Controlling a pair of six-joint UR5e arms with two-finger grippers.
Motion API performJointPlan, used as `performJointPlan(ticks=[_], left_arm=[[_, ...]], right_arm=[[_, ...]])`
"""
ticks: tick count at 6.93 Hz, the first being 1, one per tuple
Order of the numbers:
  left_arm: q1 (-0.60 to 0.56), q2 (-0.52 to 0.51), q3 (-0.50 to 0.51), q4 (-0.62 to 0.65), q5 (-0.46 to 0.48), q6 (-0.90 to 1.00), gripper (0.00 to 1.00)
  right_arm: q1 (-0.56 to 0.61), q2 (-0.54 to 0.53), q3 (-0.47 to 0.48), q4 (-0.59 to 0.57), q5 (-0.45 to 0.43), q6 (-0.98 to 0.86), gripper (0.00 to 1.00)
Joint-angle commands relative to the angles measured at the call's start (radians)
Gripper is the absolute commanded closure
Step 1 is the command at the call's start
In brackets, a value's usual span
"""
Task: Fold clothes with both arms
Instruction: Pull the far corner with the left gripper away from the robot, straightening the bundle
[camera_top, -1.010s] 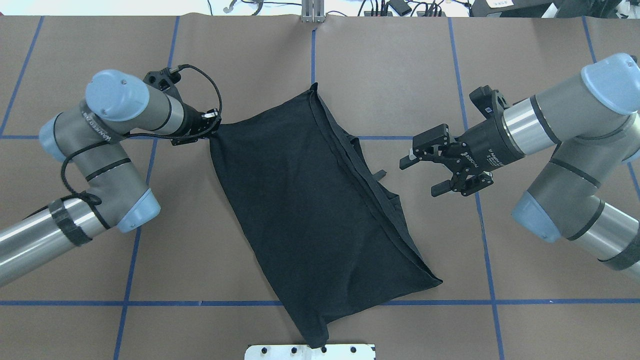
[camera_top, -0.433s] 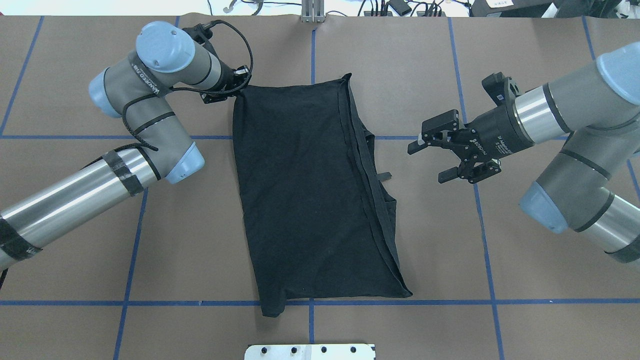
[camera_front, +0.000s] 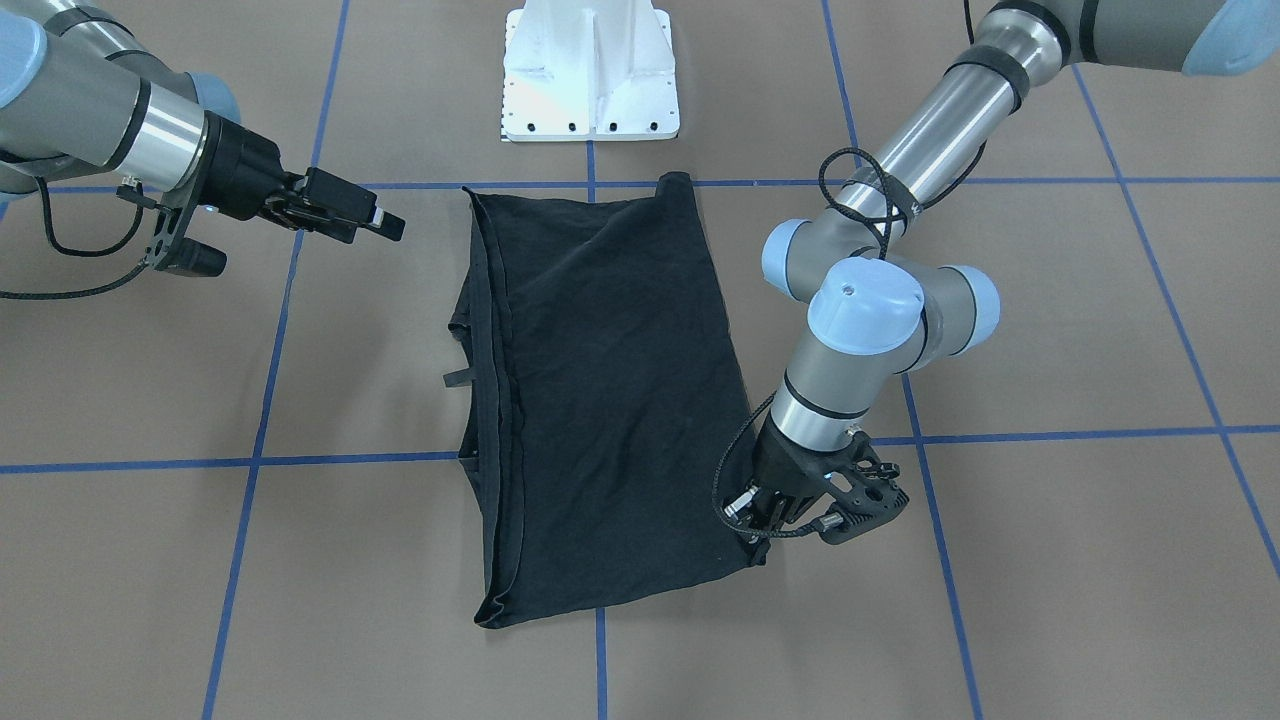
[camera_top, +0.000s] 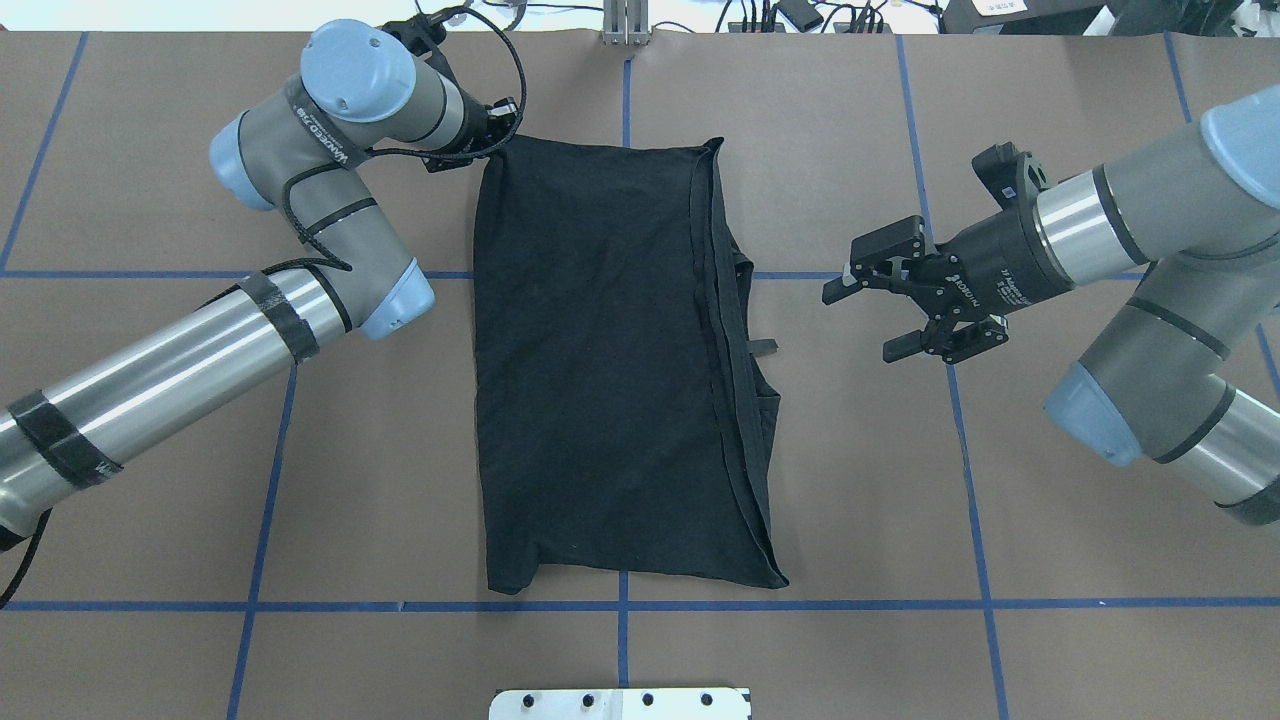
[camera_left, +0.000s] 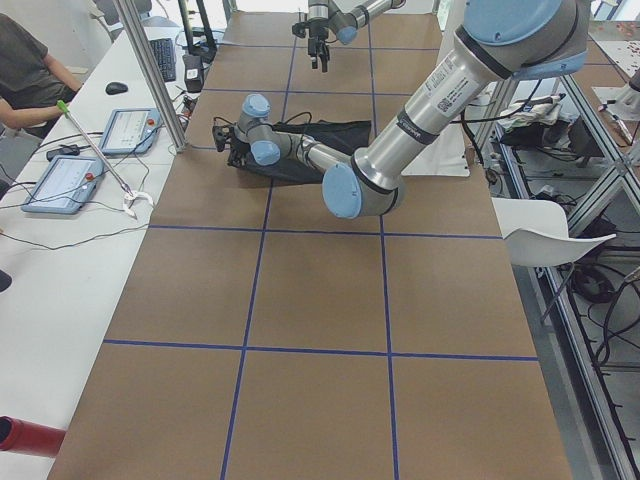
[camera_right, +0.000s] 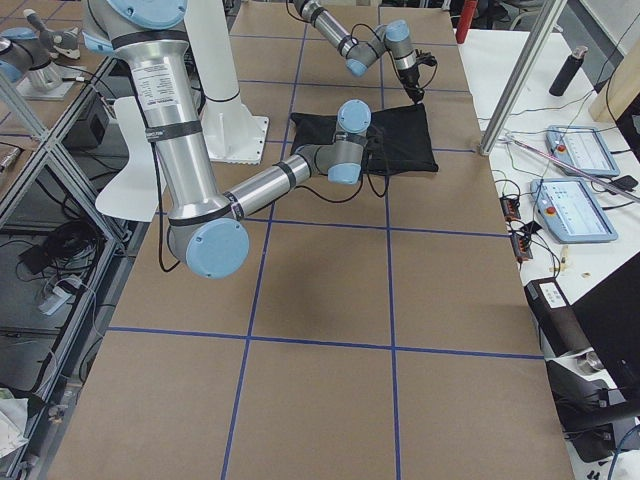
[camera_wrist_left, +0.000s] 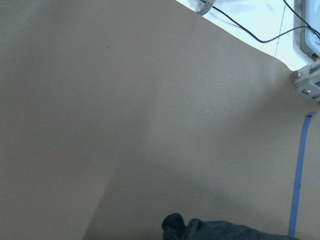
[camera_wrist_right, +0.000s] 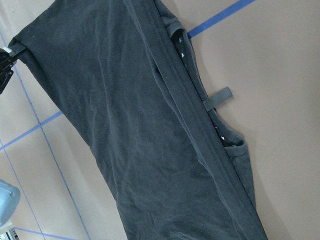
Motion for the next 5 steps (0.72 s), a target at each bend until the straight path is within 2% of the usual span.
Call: performJointPlan(ticks=[1, 2, 3, 4, 5], left_arm=[[0.001, -0.052, 0.069, -0.038, 0.003, 0.003, 1.0], [0.002, -0.063, 0.129, -0.129, 0.003, 0.003, 1.0], [-0.001, -0.065, 0.139, -0.139, 0.003, 0.014, 1.0], [-0.007, -0.065, 0.133, -0.147, 0.001, 0.026, 0.65], [-0.013, -0.068, 0.101, -0.145, 0.0, 0.066, 0.01]], right_arm=[[-0.001, -0.001, -0.008, -0.003, -0.011, 0.0, 0.0], [-0.001, -0.001, -0.008, -0.003, -0.011, 0.0, 0.0], [-0.001, -0.001, -0.007, -0.003, -0.011, -0.002, 0.0], [-0.001, -0.001, -0.008, -0.001, -0.013, -0.003, 0.0], [-0.001, -0.001, -0.005, -0.001, -0.013, -0.027, 0.0]])
